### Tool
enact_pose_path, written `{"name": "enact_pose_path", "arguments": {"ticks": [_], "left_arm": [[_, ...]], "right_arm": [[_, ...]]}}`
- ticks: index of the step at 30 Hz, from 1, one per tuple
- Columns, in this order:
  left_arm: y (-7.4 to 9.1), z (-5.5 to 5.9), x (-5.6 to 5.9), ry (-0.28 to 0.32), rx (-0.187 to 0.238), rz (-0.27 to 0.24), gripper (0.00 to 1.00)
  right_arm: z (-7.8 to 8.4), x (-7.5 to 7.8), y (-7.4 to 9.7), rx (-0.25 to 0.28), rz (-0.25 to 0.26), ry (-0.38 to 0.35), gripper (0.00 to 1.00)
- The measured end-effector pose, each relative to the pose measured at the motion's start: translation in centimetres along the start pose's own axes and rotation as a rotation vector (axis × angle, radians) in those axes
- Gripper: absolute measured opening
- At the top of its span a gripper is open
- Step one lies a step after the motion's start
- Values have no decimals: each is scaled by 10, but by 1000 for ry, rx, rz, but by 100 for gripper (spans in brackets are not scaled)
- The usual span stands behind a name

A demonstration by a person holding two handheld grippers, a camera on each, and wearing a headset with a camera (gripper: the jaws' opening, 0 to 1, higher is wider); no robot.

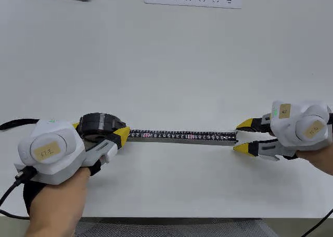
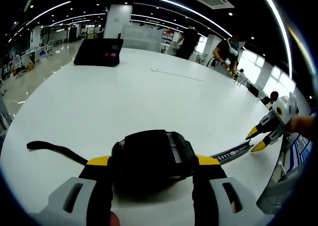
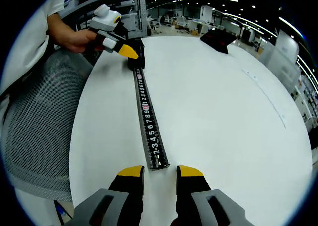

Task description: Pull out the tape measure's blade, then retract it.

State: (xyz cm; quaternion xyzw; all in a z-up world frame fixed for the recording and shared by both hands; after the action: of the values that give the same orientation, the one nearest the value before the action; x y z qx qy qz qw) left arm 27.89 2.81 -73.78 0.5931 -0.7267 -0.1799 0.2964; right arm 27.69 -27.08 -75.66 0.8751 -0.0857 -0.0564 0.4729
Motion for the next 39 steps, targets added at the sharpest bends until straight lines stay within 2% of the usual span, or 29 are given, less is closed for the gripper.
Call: {"name": "enact_pose_path", "arguments": {"ticks": [8,15,22,39], "left_arm": [[0,0,0,0,-4,1,61],[0,0,-1,-1,-6,1,60],[0,0,0,0,-9,1,60],[0,1,0,-2,-23,9,58]], "right_arm": [[-2,-1,-3,-9,-45,47,16],[0,-2,-6,-20,-63,88,13],[-2,-2,-6,-34,-62,119,12],[-4,-2,-5,-61,-65,134,11]]}}
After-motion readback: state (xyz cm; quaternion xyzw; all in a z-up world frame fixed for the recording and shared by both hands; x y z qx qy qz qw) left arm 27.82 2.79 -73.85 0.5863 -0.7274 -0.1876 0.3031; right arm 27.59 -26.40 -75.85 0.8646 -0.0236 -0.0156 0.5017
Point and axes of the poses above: the centre of the closed fingertips' face, and the gripper's own axes: y roughly backward along the fingers, x roughly to its right, z roughly out of its underside, the point moved 2 cm from there along y, roughly backward along the fingers
